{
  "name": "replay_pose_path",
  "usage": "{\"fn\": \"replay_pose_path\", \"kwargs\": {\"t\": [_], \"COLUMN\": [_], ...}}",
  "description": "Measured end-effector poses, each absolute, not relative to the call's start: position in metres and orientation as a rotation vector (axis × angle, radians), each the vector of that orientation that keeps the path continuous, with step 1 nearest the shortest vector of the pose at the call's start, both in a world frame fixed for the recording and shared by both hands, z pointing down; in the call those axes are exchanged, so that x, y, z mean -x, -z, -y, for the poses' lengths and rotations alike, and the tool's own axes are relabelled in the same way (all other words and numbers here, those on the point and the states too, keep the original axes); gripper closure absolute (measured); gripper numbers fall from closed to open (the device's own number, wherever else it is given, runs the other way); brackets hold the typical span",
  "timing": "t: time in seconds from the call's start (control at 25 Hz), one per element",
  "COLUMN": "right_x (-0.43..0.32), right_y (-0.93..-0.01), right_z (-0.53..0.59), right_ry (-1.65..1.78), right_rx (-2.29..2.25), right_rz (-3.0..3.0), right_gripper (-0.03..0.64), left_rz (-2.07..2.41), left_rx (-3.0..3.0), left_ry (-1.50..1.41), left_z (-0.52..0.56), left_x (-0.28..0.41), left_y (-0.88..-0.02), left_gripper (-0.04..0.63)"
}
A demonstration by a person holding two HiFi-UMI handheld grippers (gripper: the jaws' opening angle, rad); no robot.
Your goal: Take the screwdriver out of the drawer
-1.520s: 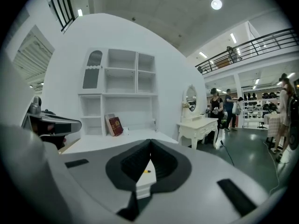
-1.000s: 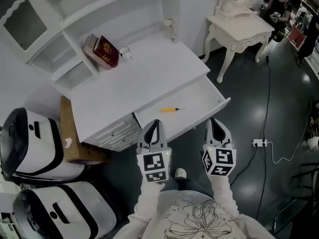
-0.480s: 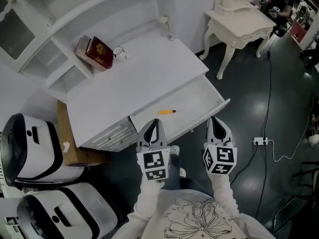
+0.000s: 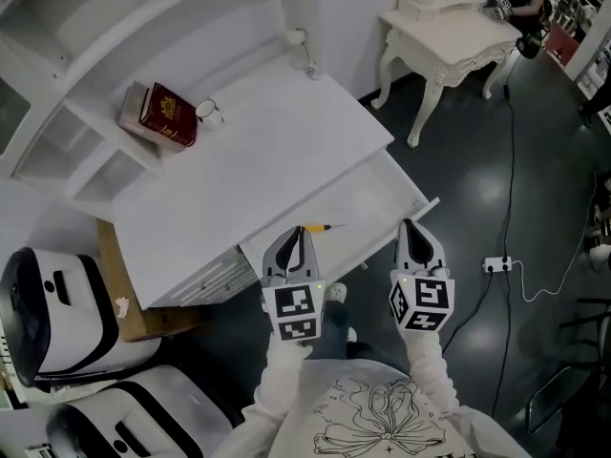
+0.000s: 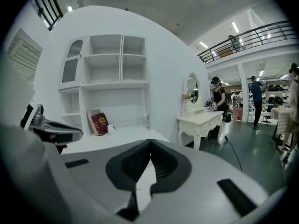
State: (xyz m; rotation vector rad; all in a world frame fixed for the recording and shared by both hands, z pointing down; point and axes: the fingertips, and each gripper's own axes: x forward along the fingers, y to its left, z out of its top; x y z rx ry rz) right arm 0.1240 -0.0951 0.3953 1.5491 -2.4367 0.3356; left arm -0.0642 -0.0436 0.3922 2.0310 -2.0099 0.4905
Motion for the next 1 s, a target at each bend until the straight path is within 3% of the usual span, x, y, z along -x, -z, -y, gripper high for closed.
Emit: {"fn": "replay_pose_path", "kwargs": {"t": [0.88, 1.0], "right_x": [-0.098, -0.096], "right_y": [-0.465, -0.476], "right_z": [0.192, 0.194], "right_ry": [-0.464, -0.48], "right_rx": [-1.591, -1.588], "right_rz": [2.242, 2.216], "right_gripper": [0.614, 0.614], "left_rz": [1.573, 1.505], "left_rx": [-2.15, -2.151], "left_ry": [-0.735, -0.768], "left_z": [0.149, 0.149], "left_x": [0.076, 0.075], "left_y": [-0.497, -0.515], "left_gripper": [0.583, 0.528]}}
